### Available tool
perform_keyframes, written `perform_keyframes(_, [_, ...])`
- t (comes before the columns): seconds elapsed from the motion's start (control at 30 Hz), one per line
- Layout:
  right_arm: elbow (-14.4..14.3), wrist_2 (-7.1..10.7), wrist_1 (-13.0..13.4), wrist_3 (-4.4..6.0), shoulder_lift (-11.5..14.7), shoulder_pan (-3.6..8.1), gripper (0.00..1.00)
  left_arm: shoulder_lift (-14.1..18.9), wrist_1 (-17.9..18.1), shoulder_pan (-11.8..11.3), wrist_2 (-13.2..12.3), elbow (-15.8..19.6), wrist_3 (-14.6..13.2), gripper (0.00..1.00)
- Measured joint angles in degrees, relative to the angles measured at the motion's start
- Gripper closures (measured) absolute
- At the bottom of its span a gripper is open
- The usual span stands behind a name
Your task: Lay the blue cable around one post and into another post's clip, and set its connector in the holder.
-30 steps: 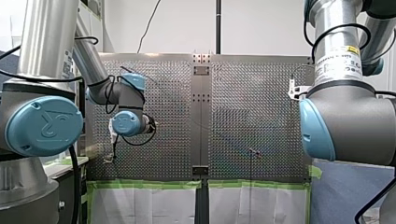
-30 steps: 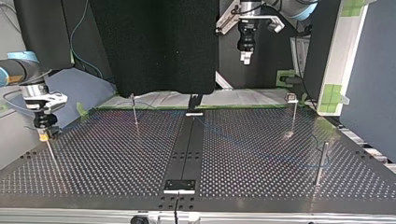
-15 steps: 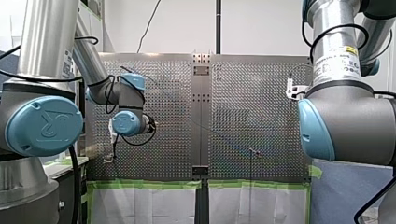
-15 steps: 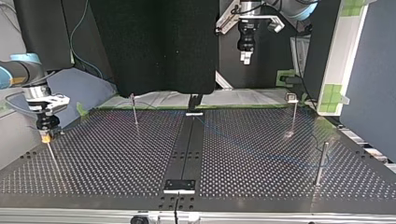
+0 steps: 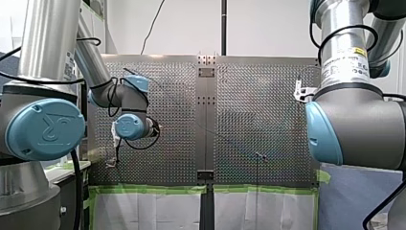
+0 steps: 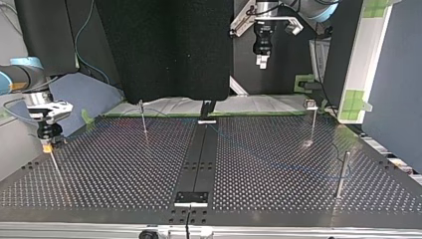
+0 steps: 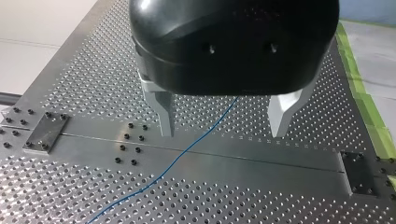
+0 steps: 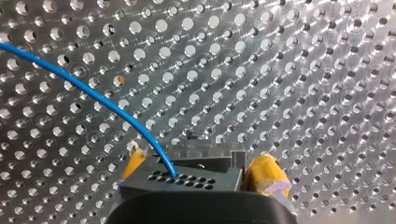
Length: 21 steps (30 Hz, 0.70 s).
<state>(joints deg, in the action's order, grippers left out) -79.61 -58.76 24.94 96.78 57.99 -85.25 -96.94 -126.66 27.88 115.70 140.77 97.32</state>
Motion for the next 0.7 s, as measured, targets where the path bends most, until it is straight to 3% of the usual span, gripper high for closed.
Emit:
perform_keyframes(0.3, [0.01, -0.09, 0.12, 0.90, -0.02, 0.05, 0.07, -0.01, -0.08, 0.00, 0.00, 0.00, -0.02, 0.00])
perform_keyframes(0.33, [0.01, -0.09, 0.09, 0.93, -0.02, 0.06, 0.12, -0.01, -0.08, 0.00, 0.00, 0.00, -0.02, 0.00])
perform_keyframes(0.4, [0.01, -0.12, 0.00, 0.95, -0.02, 0.06, 0.12, 0.00, -0.08, 0.00, 0.00, 0.00, -0.03, 0.00])
perform_keyframes(0.47, [0.01, -0.13, -0.19, 0.95, -0.02, 0.06, 0.30, 0.00, -0.08, -0.01, 0.00, 0.00, -0.03, 0.00])
perform_keyframes(0.5, [0.01, -0.14, -0.28, 0.95, -0.01, 0.06, 0.30, 0.00, -0.08, -0.01, 0.00, 0.00, -0.02, 0.00])
perform_keyframes(0.6, [0.04, -0.14, -0.60, 0.92, 0.01, 0.06, 0.62, 0.00, -0.09, 0.00, 0.00, 0.00, -0.02, 0.00])
perform_keyframes(0.63, [0.05, -0.15, -0.68, 0.91, 0.02, 0.06, 0.62, 0.00, -0.09, 0.00, 0.01, 0.00, -0.02, 0.00])
perform_keyframes(0.67, [0.05, -0.17, -0.80, 0.90, 0.03, 0.05, 0.73, 0.01, -0.09, 0.00, 0.02, 0.00, -0.02, 0.00])
perform_keyframes(0.7, [0.05, -0.19, -0.88, 0.90, 0.03, 0.05, 0.73, 0.02, -0.09, 0.00, 0.03, 0.00, -0.02, 0.00])
